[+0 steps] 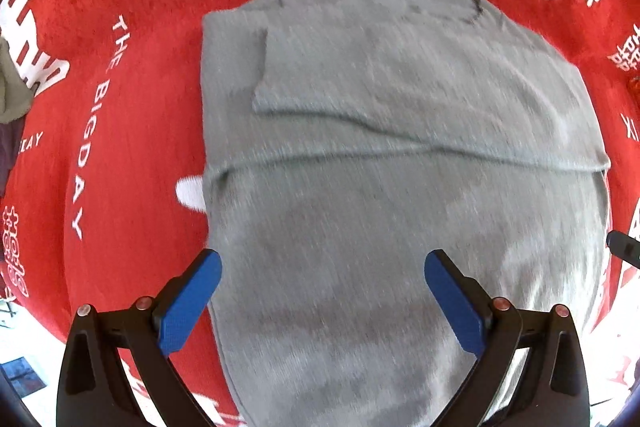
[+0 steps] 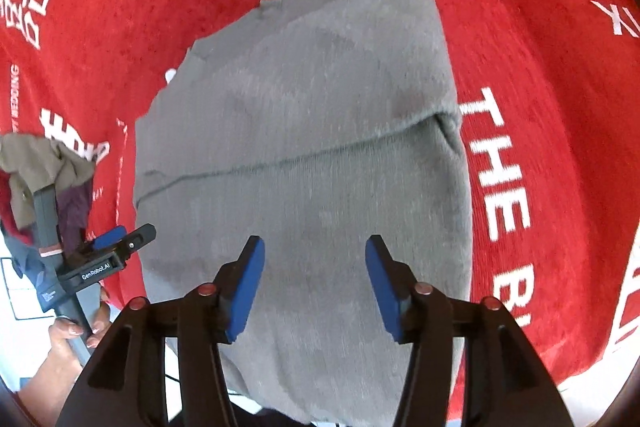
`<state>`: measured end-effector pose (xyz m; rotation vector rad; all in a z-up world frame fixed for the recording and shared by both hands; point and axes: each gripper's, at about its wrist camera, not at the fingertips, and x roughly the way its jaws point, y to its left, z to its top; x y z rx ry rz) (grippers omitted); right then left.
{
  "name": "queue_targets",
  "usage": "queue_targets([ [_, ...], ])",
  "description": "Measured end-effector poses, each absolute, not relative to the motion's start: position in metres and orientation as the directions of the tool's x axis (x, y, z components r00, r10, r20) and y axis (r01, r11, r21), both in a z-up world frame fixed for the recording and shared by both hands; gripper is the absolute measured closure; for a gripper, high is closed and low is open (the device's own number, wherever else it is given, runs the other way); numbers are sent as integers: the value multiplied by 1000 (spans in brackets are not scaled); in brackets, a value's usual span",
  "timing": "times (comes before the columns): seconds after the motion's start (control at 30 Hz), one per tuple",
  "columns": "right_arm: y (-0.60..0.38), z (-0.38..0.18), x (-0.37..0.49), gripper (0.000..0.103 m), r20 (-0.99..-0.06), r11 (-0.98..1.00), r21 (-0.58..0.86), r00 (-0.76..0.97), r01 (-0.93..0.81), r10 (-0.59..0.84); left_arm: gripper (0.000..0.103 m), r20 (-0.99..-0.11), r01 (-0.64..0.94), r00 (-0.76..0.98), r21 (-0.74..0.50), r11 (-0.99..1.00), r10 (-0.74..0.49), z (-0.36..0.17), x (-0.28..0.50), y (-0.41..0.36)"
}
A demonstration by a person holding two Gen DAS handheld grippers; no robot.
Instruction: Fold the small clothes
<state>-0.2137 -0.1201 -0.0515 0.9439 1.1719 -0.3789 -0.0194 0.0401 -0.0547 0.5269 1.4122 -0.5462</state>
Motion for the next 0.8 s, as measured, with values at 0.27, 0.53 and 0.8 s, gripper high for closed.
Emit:
queue_targets([
  [0.27, -108, -48, -228, 34, -914, 612, 400, 343, 682, 216, 1, -999, 662, 41, 28, 749, 1, -51, -58, 32],
  [0.53, -105, -56, -241, 33, -913, 609, 406, 327, 681, 243, 1, -997, 717, 34, 70, 694, 64, -52, -102, 5],
  [0.8, -114, -61, -253, 33, -908, 601, 420, 317, 680, 275, 1, -996, 730, 3, 60, 681, 85, -46, -150, -22],
])
